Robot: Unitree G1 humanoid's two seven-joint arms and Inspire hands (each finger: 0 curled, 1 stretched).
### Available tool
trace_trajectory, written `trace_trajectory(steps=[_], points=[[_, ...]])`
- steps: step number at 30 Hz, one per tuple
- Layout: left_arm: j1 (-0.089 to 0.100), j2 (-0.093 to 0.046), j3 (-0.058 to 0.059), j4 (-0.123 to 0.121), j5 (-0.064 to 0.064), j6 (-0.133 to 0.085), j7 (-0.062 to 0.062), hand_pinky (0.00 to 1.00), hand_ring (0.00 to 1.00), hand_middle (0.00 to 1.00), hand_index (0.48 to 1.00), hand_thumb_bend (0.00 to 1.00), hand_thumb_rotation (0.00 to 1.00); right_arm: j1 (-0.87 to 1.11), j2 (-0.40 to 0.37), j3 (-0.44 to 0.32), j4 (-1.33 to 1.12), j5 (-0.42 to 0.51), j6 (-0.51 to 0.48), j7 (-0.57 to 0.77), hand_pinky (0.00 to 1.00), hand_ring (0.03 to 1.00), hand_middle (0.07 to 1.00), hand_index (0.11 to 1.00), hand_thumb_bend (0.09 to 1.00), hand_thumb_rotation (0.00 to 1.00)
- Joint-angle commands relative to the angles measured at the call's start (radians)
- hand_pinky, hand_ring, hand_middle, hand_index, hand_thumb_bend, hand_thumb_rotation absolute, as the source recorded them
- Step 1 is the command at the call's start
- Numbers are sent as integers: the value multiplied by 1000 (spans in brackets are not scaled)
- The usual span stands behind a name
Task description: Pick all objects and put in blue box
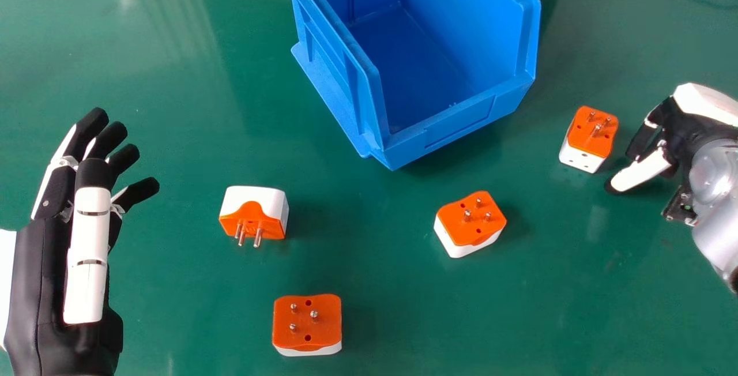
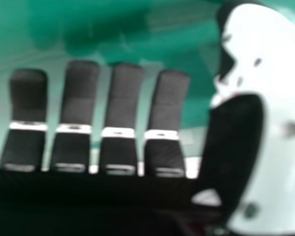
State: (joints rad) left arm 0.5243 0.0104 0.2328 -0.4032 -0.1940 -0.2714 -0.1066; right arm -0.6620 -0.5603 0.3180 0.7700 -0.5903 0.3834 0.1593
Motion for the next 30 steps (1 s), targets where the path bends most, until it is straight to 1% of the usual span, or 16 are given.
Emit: trace_trajectory(steps=[1,4,6,9,12,15,16,17,18,19,20,23,25,28,30], points=[[6,7,7,-23,4,-12,1,719,846,870,854,551,808,8,2,-2,-13,7,8,14,328,463,557,497,508,154],[7,9,7,-19,5,-17,-3,714,842,867,851,551,804,10,0,2,-13,2,10,13,336,475,568,497,508,153],[7,9,6,-20,1,-13,-5,713,842,866,850,554,804,7,-1,5,-9,-1,13,15,333,473,568,497,508,153],[7,5,2,-21,3,-10,-2,715,843,868,852,562,804,9,-2,-2,-8,5,10,12,333,475,573,497,508,154],[7,3,0,-18,4,-12,-1,720,845,870,855,563,806,12,-6,-1,-4,3,-1,3,342,489,588,497,508,154],[8,5,-2,-17,-3,-9,-6,729,850,874,863,559,811,16,-5,-7,-11,8,5,4,339,483,583,496,508,153],[9,4,-4,-19,-4,-8,-6,737,854,877,867,557,815,14,-5,-5,-12,4,14,6,324,463,563,495,509,152],[10,3,-5,-21,-4,-6,-6,749,859,882,872,556,820,13,-4,-3,-12,1,18,8,323,467,571,548,533,162],[10,3,-5,-21,0,-4,-3,749,859,882,872,556,820,10,-2,-8,-11,6,25,12,323,467,571,548,533,162],[11,3,-5,-21,1,-4,-2,757,864,886,877,552,825,7,0,-11,-3,10,24,11,339,486,587,588,553,179],[11,3,-5,-20,2,-3,-2,757,864,886,877,552,825,5,1,-13,2,13,23,9,339,486,587,588,553,179],[7,5,-5,-14,-7,-10,-7,778,875,895,890,550,837,8,-5,-6,-5,7,9,11,343,489,586,614,579,192],[9,2,-7,-19,-8,-5,-3,803,888,905,902,543,847,7,-7,-2,-7,3,10,15,350,493,589,642,595,201],[14,-1,-10,-28,-4,2,3,807,890,907,904,538,850,4,-6,-2,-17,-1,35,28,362,505,598,655,600,212],[14,-4,-11,-25,-3,-1,5,807,890,907,906,532,853,10,-6,-10,-28,3,39,21,387,533,624,693,612,237]])
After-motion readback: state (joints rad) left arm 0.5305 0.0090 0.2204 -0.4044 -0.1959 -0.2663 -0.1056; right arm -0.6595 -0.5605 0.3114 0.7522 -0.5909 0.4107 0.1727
